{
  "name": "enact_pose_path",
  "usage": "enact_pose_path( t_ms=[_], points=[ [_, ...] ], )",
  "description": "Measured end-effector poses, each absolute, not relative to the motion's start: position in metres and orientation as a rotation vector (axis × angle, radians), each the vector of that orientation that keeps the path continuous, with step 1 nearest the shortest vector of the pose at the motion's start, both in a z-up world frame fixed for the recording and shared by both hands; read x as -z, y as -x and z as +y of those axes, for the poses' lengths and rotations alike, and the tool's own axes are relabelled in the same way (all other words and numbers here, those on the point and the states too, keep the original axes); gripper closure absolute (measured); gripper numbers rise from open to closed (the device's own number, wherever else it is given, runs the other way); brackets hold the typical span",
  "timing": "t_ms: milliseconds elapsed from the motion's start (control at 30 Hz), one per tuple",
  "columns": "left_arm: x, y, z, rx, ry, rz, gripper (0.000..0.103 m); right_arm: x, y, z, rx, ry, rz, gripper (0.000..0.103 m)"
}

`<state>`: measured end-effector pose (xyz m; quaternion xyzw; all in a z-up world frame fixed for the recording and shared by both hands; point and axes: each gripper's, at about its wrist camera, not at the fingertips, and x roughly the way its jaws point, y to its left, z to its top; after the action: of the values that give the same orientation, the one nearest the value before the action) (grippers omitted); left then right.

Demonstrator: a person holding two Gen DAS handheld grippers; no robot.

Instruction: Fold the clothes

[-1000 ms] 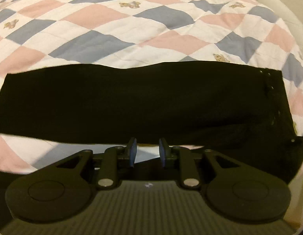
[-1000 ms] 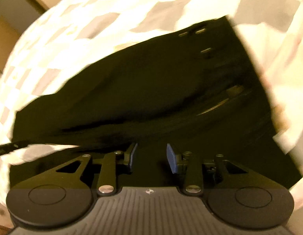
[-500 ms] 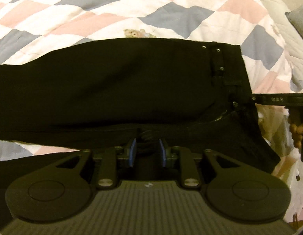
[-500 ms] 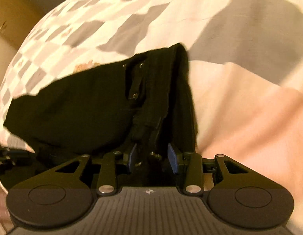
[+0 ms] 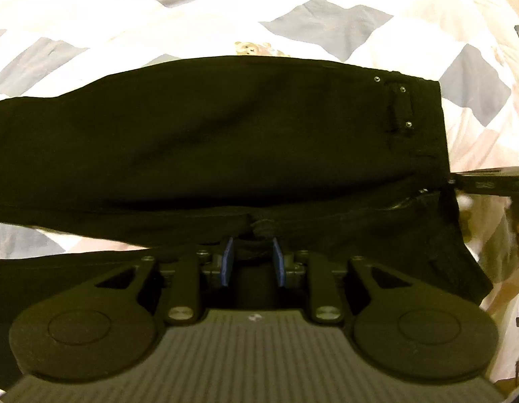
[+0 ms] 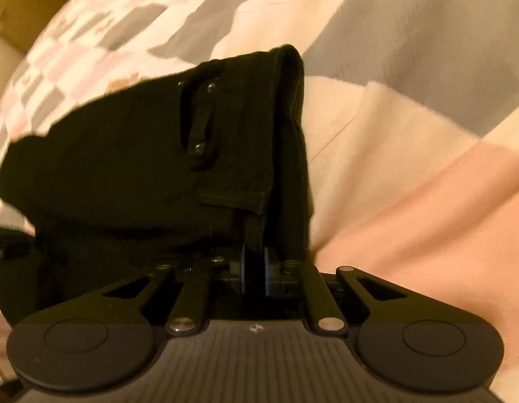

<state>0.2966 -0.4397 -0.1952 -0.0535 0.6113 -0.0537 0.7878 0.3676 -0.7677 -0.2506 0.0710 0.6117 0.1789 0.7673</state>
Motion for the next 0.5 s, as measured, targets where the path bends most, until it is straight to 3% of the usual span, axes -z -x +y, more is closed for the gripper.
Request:
enact_pose_path(
  t_ms=[100,267,433,500],
  points=[
    [0.191,-0.294,-0.435,0.096,0.125,1.311,0.079,0.25,-0.362,-0.787,-0.409,-0.321,1.35,0.068],
    [0.188,-0.292,-0.429,0.066,0.142,1.305,0.079,0.253,-0.337,-0.811,-0.47,-0.475,1.392,0.066],
    [0.185,-0.295,-0.436,0.087,0.128,1.297,0.079,0.259,-0.345,-0.784,-0.482,-0.357,1.399,0.058],
    [0.183,-0.296,-0.439,0.095,0.128,1.294,0.079,0.254,-0.341,-0.772,-0.512,-0.239,1.389,0.06]
  ],
)
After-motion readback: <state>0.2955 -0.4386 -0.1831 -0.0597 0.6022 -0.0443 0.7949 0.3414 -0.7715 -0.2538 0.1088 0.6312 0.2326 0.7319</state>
